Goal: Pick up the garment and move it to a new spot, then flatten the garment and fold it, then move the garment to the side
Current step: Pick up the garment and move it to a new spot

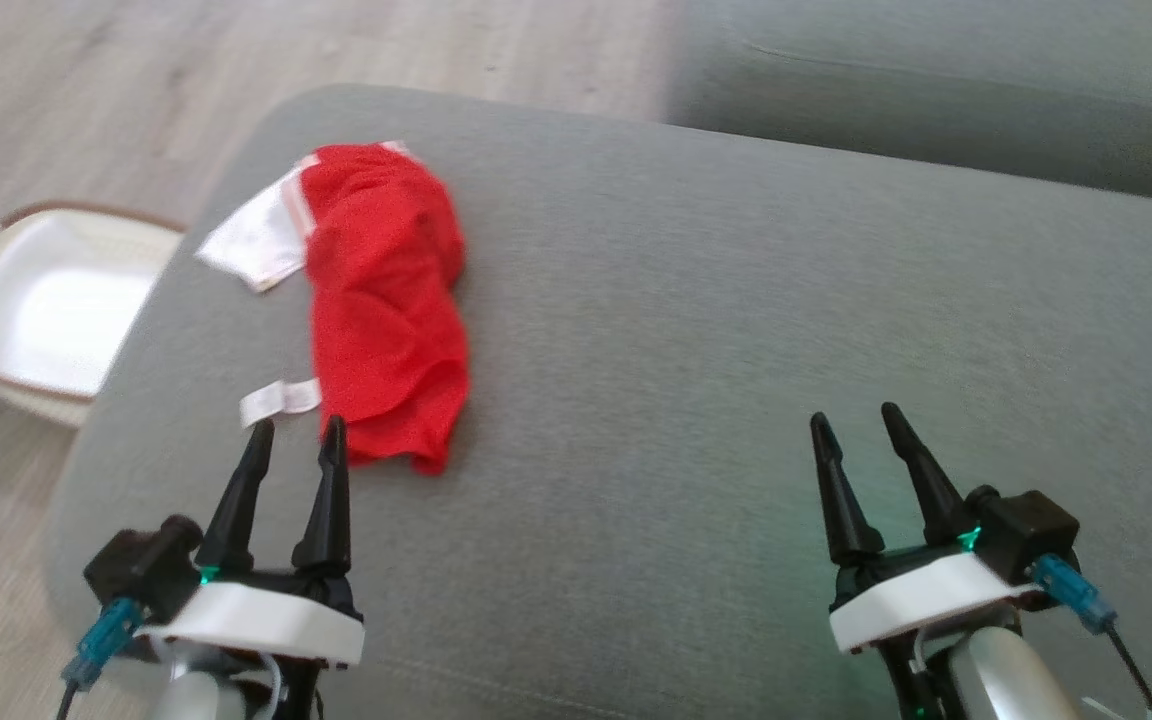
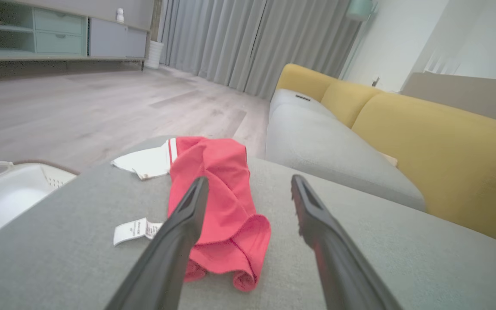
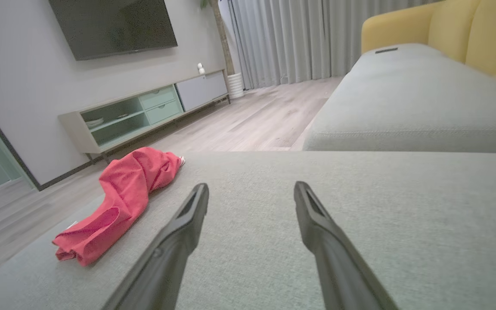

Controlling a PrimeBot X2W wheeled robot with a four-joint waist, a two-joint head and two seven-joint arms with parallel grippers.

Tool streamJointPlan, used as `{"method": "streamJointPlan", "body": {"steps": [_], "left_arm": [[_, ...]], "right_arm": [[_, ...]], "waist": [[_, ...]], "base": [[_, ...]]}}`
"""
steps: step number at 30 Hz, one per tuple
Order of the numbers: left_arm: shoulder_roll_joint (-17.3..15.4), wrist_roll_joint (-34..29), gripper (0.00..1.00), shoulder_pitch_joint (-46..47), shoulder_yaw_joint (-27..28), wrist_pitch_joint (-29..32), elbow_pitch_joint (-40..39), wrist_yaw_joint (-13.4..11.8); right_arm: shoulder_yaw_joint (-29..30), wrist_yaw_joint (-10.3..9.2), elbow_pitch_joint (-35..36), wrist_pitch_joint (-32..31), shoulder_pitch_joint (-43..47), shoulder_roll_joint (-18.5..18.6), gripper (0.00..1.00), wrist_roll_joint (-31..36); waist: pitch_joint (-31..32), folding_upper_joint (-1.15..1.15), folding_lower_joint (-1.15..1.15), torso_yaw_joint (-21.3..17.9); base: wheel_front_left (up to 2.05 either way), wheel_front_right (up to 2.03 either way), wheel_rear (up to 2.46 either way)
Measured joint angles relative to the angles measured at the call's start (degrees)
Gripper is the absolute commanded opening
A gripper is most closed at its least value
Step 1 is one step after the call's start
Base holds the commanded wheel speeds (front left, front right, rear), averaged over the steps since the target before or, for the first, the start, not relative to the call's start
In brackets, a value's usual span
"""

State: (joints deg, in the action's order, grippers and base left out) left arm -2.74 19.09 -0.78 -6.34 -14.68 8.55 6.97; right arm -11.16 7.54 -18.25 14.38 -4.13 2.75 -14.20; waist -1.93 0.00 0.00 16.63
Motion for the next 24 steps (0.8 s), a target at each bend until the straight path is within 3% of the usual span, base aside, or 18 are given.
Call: {"method": "streamJointPlan", "body": {"steps": [10, 20, 24], "left_arm": [[0.0, -0.9, 1.0, -0.1, 3.6, 0.0, 0.0, 0.1], [-0.1, -2.3, 1.0, 3.6, 7.5, 0.0, 0.7, 0.2], [-4.3, -0.8, 1.0, 11.0, 2.9, 0.0, 7.8, 0.2]], "right_arm": [[-2.1, 0.0, -1.1, 0.0, 0.0, 0.0, 1.0, -1.0], [-1.7, 0.0, -1.4, 0.0, -2.4, 0.0, 1.0, 0.7], [0.5, 0.0, 1.5, 0.0, -5.2, 0.0, 1.0, 2.6]], "waist": [[0.9, 0.0, 0.0, 6.7], [-3.3, 0.0, 0.0, 5.2], [-6.8, 0.0, 0.01, 3.7]], "base": [[0.0, 0.0, 0.0], [0.0, 0.0, 0.0], [0.0, 0.0, 0.0]]}}
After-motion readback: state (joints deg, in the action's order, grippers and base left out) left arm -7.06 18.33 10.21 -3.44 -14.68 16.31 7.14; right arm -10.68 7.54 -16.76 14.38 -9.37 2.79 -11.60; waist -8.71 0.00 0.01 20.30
